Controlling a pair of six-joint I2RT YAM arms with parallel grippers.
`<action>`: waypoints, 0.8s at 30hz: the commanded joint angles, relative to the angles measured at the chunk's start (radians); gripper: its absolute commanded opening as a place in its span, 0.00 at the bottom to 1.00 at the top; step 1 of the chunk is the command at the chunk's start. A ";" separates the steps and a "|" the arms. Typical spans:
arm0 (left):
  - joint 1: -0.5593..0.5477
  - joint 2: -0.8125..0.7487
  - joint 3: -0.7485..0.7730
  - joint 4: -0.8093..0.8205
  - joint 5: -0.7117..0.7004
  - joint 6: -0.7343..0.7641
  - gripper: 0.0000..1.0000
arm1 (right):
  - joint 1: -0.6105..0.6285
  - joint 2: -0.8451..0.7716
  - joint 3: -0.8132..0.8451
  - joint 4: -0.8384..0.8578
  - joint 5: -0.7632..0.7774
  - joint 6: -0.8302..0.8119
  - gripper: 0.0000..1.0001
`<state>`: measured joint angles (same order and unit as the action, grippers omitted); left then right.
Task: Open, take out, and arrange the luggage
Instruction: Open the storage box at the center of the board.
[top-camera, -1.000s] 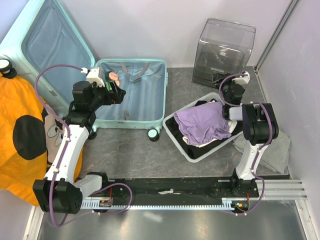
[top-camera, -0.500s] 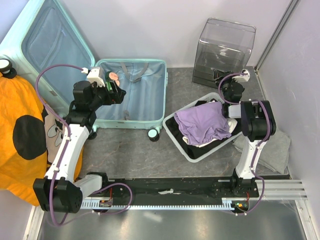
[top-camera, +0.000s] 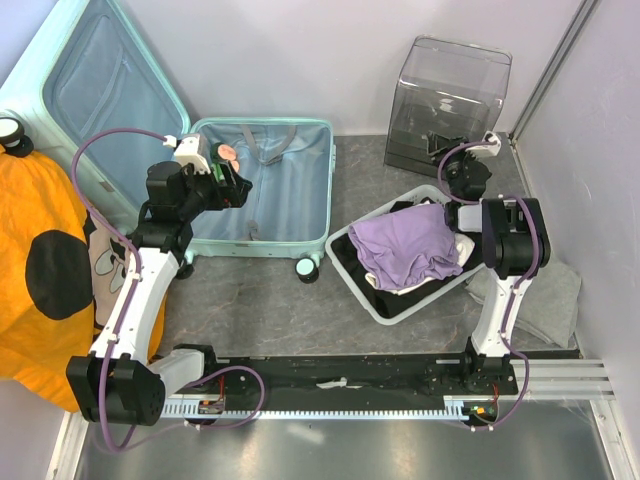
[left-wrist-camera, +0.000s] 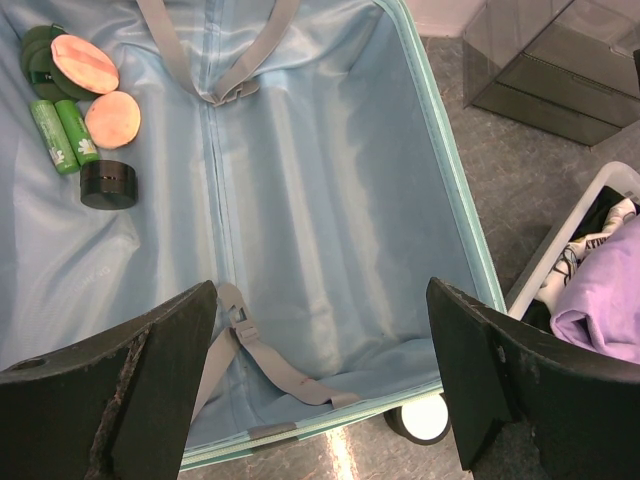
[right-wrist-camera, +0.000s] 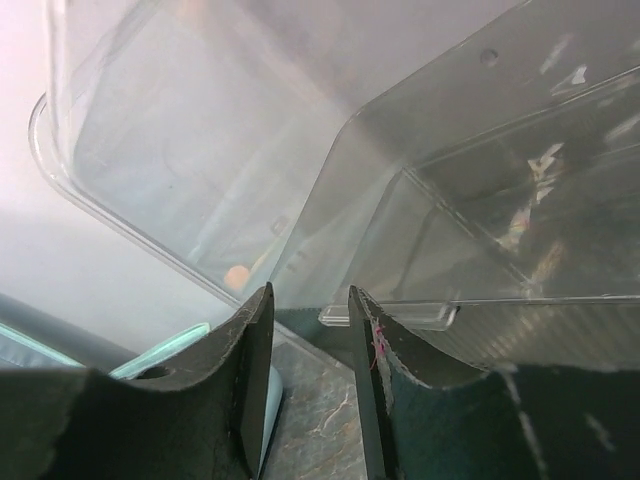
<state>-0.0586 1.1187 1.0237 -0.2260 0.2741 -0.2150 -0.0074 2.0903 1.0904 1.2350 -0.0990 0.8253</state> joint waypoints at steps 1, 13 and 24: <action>0.003 -0.010 0.004 0.034 0.023 0.003 0.92 | -0.023 0.024 0.043 0.058 -0.013 -0.014 0.42; 0.003 -0.008 0.003 0.040 0.043 -0.003 0.92 | -0.029 0.021 -0.023 0.092 -0.018 0.020 0.43; 0.003 -0.010 0.003 0.043 0.059 -0.007 0.92 | -0.029 -0.049 -0.093 0.107 -0.047 0.064 0.52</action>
<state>-0.0586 1.1183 1.0237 -0.2253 0.2996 -0.2153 -0.0307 2.0903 1.0203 1.3090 -0.1257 0.8661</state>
